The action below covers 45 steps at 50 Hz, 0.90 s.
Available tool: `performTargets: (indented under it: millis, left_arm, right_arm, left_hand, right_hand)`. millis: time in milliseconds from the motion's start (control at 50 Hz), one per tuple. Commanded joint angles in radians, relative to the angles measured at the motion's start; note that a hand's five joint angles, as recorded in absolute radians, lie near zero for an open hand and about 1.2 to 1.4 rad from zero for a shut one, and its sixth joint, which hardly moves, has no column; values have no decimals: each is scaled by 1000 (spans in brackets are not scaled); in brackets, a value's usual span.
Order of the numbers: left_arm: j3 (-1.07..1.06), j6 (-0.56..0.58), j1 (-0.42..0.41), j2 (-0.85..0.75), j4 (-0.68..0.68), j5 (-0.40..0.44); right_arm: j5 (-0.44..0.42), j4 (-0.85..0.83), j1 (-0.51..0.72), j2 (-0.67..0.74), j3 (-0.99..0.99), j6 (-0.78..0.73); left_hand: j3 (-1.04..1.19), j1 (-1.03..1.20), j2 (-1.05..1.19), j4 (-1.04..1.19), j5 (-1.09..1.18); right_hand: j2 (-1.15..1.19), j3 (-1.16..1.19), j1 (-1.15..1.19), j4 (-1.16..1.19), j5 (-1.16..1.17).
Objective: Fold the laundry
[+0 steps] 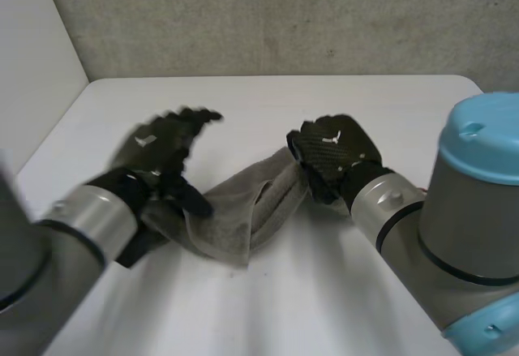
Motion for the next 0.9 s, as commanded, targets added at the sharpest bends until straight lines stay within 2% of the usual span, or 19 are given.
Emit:
performTargets:
  millis: [20, 100, 140, 260, 300, 320, 340, 360, 400, 420, 460, 580, 620, 640, 680, 760, 800, 840, 900]
  left_arm:
    - [223, -170, -41, -306, -127, 5]
    - [323, -236, -52, -403, -170, 9]
    - [405, -305, -56, -478, -187, 9]
    - [482, -345, -76, -565, -192, 11]
    - [505, -345, -88, -602, -206, 11]
    - [505, -345, -88, -602, -206, 11]
    - [508, -344, -91, -610, -212, 11]
    - [508, -344, -92, -610, -212, 11]
    - [502, -339, -95, -607, -213, 9]
    - [502, -339, -95, -607, -213, 9]
    - [499, -333, -93, -582, -212, 0]
    - [492, -295, -73, -518, -213, -1]
    - [467, -220, -27, -474, -215, -1]
    - [467, -220, -27, -473, -215, -1]
    - [432, -116, 13, -423, -213, -1]
    - [395, -24, 37, -383, -215, 2]
    - [375, 14, 48, -358, -217, 3]
    - [337, 64, 69, -316, -224, 12]
    - [315, 78, 77, -298, -230, 14]
  right_arm:
    - [1, -1, 14, -99, 28, -7]
    - [1, -3, 17, -130, 45, -12]
    - [1, -4, 17, -143, 56, -13]
    - [-1, -4, 15, -149, 63, -13]
    - [-2, -6, 15, -148, 66, -15]
    - [-2, -6, 15, -148, 66, -15]
    - [-1, -7, 15, -148, 66, -15]
    - [-1, -10, 14, -146, 66, -16]
    - [1, -17, 12, -145, 65, -21]
    - [1, -24, 12, -143, 65, -30]
    - [1, -30, 11, -142, 65, -47]
    - [2, -37, 0, -136, 72, -175]
    - [2, -35, 0, -136, 76, -205]
    - [2, -35, 0, -136, 76, -205]
    - [2, -35, 0, -134, 74, -249]
    - [2, -32, 0, -128, 73, -280]
    - [2, -29, -1, -125, 71, -292]
    - [4, -27, 0, -102, 69, -308]
    - [4, -26, -1, -71, 62, -308]
  left_hand:
    - [42, 49, 41, 44, 43]
    - [42, 49, 41, 44, 43]
    - [62, 70, 61, 64, 63]
    - [127, 135, 126, 129, 128]
    - [331, 339, 330, 333, 332]
    - [332, 340, 332, 334, 334]
    - [484, 491, 483, 486, 485]
    - [485, 493, 484, 487, 486]
    - [912, 919, 911, 914, 913]
    - [914, 921, 913, 916, 915]
    - [1179, 1187, 1179, 1181, 1181]
    - [1181, 1188, 1180, 1183, 1182]
    - [1181, 1188, 1180, 1183, 1182]
    - [1181, 1188, 1180, 1183, 1182]
    - [1181, 1188, 1180, 1183, 1182]
    - [1181, 1188, 1180, 1183, 1182]
    - [1140, 1148, 1139, 1142, 1141]
    - [912, 920, 911, 914, 913]
    - [873, 880, 872, 875, 874]
  right_hand:
    - [218, 212, 420, 203, 239]
    - [218, 212, 420, 203, 239]
    - [218, 212, 420, 203, 239]
    - [218, 212, 420, 203, 239]
    - [218, 212, 420, 203, 239]
    - [218, 212, 420, 203, 239]
    - [218, 212, 420, 203, 239]
    - [218, 212, 420, 203, 239]
    - [218, 212, 420, 203, 239]
    - [218, 212, 420, 203, 239]
    - [218, 212, 420, 203, 239]
    - [218, 212, 420, 203, 239]
    - [218, 212, 420, 203, 239]
    - [218, 212, 420, 203, 239]
    - [218, 212, 420, 203, 239]
    - [218, 212, 420, 203, 239]
    - [218, 212, 420, 203, 239]
    - [218, 212, 420, 203, 239]
    - [218, 212, 420, 203, 239]
